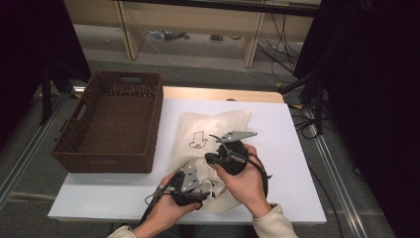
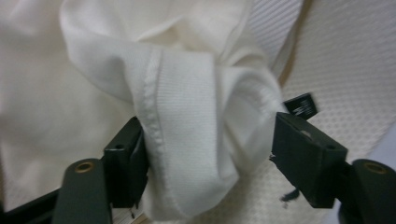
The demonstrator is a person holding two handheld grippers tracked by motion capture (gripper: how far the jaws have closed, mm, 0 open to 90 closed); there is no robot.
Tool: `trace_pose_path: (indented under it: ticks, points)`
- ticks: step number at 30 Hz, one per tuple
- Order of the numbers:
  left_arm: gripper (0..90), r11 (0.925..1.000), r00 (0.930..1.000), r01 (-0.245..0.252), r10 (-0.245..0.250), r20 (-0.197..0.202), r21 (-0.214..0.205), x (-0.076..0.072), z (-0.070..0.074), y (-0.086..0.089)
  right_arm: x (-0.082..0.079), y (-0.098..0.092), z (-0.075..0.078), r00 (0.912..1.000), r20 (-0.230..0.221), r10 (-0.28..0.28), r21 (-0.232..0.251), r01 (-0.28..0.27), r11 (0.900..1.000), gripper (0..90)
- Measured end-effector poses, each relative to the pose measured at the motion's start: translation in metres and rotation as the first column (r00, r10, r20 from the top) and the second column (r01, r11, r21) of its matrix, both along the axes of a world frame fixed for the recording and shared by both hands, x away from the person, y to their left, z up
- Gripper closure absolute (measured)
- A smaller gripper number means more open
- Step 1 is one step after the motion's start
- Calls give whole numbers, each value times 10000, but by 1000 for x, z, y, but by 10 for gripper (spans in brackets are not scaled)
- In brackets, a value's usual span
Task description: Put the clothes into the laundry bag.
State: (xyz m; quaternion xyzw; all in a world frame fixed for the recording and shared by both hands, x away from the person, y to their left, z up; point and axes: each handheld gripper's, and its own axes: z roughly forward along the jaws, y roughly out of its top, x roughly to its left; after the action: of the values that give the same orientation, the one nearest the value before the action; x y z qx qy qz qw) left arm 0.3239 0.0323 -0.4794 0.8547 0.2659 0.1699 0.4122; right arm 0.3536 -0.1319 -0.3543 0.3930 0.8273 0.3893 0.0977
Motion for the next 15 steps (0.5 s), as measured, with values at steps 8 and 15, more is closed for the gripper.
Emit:
trace_pose_path:
  ticks: [8, 15]
  points:
    - [245, 9988, 9994, -287, 295, 190, -409, 0, -3, -20, -1, 1, 0, 10000, 3, -7, 11, 7, 10000, 899]
    - [533, 9917, 9987, 138, -199, 459, 1278, 7, -6, -26, 0, 0, -1, 10000, -34, -13, 39, 13, 10000, 900]
